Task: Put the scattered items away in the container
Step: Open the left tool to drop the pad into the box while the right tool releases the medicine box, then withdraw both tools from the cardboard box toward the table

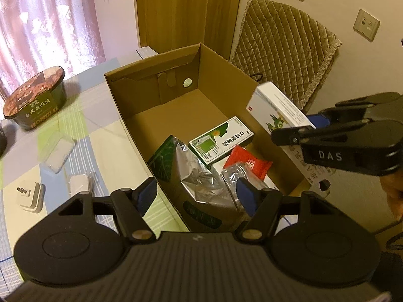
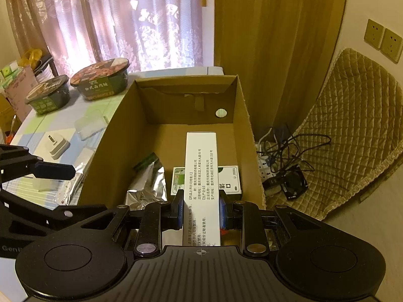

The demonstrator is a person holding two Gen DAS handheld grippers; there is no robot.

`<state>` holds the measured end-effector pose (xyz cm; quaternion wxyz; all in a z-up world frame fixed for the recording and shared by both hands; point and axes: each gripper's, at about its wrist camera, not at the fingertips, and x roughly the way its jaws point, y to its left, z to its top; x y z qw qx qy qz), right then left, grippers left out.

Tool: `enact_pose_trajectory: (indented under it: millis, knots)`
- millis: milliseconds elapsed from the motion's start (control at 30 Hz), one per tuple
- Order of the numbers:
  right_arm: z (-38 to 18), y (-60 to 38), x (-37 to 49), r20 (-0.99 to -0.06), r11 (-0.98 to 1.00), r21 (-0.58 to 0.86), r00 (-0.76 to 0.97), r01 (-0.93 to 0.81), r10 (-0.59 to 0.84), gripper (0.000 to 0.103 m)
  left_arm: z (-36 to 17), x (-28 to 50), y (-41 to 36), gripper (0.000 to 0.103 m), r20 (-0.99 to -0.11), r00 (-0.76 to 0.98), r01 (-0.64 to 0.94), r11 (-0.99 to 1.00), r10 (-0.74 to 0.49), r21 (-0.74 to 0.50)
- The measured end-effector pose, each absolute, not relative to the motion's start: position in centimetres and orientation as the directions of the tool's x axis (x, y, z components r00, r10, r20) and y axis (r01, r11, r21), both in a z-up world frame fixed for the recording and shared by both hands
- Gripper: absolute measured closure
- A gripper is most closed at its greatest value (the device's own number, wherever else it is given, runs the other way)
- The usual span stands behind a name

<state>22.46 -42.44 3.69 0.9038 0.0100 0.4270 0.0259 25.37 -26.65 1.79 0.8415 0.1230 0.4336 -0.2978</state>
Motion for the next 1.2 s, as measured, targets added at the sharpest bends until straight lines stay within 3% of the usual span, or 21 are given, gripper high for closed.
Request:
enact_pose_trajectory:
  millis: [1200]
  knots:
    - [4.8,-41.8,21.9,-0.742,0.999,0.043,0.668,-0.031,0.052,0.074,2.2,24.6,-24.8,0.038,-0.807,0.441,0.604,0.795,-0.393,-0.057]
